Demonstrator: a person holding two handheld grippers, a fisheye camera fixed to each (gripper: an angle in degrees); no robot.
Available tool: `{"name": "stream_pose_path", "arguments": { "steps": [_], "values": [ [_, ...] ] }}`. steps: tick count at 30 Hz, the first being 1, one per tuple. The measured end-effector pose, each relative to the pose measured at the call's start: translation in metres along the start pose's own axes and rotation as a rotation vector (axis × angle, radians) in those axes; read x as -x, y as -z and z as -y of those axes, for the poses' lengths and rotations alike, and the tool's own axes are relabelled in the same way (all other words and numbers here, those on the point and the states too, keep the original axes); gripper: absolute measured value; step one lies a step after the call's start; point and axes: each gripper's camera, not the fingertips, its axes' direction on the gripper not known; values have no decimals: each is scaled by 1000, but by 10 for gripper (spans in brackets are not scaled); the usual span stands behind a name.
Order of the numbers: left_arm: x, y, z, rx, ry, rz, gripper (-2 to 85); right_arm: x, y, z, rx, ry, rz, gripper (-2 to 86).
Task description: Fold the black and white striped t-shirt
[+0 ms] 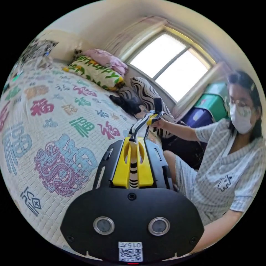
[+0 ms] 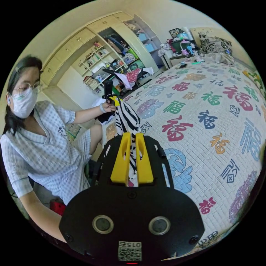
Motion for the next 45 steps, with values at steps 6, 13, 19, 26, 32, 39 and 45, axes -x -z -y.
{"name": "stream_pose_path", "arguments": {
  "steps": [6,13,19,26,32,39,45],
  "values": [
    [-108,-27,-45,101,-195,69,13,71,-34,-37,109,115,-103,34],
    [-175,-86,-95,322,-241,109,16,108,-97,-65,285,164,-201,34],
    [-201,-127,-132,451,-211,185,28,114,-143,-74,420,188,-278,35],
    [-219,-136,-154,476,-115,227,71,97,-160,-95,572,1,-268,-3],
    [-219,-105,-151,365,131,225,72,87,-124,-84,231,-341,-23,-6],
    [-169,-174,-154,243,546,-85,44,43,-208,-80,178,-610,276,-7],
    [-154,-197,-185,286,638,-59,-5,19,-237,-122,231,-766,108,-7]
  ]
}}
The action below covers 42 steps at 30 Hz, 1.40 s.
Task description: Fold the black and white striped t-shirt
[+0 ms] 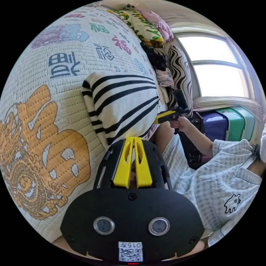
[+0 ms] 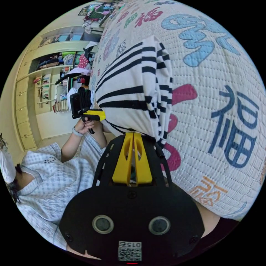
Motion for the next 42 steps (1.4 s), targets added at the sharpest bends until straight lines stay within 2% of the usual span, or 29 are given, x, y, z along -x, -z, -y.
{"name": "stream_pose_path", "arguments": {
  "steps": [5,8,11,14,17,22,26,29,34,36,39,42],
  "values": [
    [-6,-5,-4,25,12,49,-7,-4,-9,-5,28,2,-36,-7],
    [-14,5,-10,25,17,26,-3,8,-5,-13,59,76,35,-6],
    [-29,17,-11,-76,-8,-19,15,30,7,-19,-50,157,23,-5],
    [-46,8,2,-126,-45,6,49,53,-4,-8,-134,220,-138,-5],
    [-64,-17,14,-90,-74,159,59,68,-43,8,-86,256,-315,-3],
    [-127,-56,2,-20,-299,407,73,90,-87,-14,-72,399,-554,24],
    [-173,-92,-9,-17,-439,377,71,97,-127,-36,30,566,-823,71],
    [-192,-135,-13,40,-489,389,62,97,-155,-36,62,633,-939,27],
    [-186,-164,2,-56,-412,520,3,107,-154,-39,53,654,-905,-6],
    [-188,-162,7,-65,-393,507,-3,114,-150,-51,28,673,-868,-8],
    [-200,-168,4,-56,-420,591,-7,112,-173,-61,79,703,-906,-7],
    [-204,-159,-5,-34,-413,540,-8,90,-205,-59,128,695,-937,-6]
  ]
}}
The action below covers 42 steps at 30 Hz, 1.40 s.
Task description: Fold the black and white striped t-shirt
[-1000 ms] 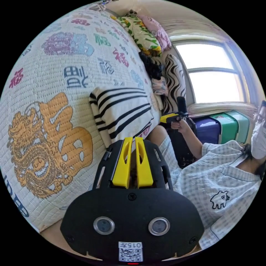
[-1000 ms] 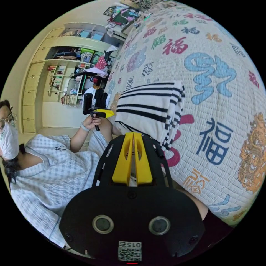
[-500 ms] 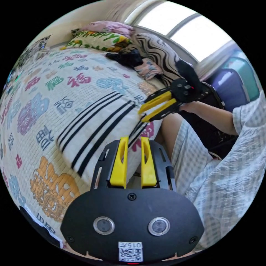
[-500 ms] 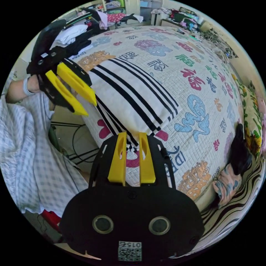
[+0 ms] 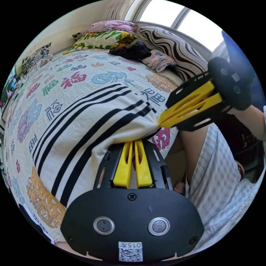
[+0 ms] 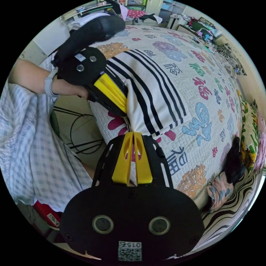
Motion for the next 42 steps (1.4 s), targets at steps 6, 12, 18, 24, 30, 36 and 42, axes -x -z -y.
{"name": "stream_pose_path", "arguments": {
  "steps": [6,12,18,24,30,36,42],
  "values": [
    [20,85,-20,-204,120,-169,-7,-20,-27,-8,-48,-103,111,-4],
    [42,75,-24,2,163,96,1,-40,-35,-7,-35,-176,168,15],
    [44,104,-24,15,118,157,1,-79,-10,-24,-265,-337,307,8],
    [84,143,-34,19,190,23,-1,-89,-75,-4,-74,-260,261,-6],
    [136,192,-56,32,267,-55,6,-132,-86,-22,-73,-320,344,-4],
    [213,275,-73,-111,370,-358,92,-201,-72,-63,-317,-470,583,86],
    [315,298,-104,-139,563,-599,139,-292,-138,-104,-416,-697,950,123]
  ]
}}
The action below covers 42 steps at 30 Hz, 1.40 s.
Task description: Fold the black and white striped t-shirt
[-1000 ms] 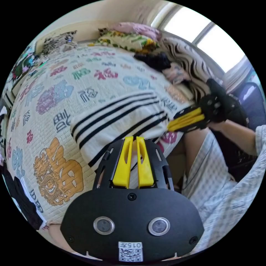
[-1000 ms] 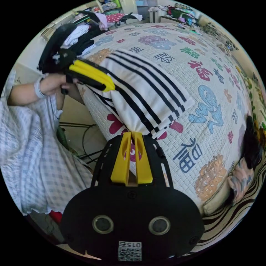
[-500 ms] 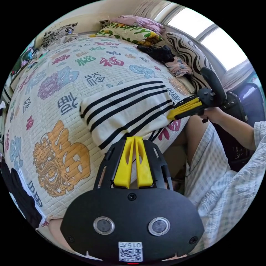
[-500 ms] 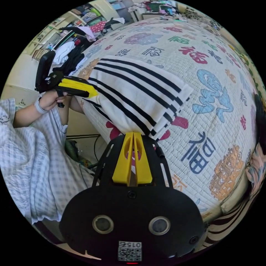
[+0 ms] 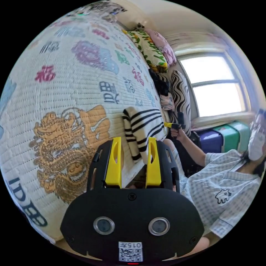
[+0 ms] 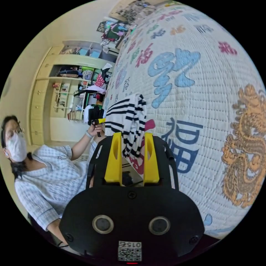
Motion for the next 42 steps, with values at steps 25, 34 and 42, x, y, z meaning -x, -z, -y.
{"name": "stream_pose_path", "arguments": {
  "steps": [25,34,42],
  "values": [
    [-172,357,-23,-68,-172,-52,78,164,-102,107,84,243,269,60],
    [-164,594,-131,-278,9,107,78,340,-300,191,277,367,402,61],
    [-32,620,-175,-265,340,22,79,351,-456,196,370,139,290,62]
  ]
}}
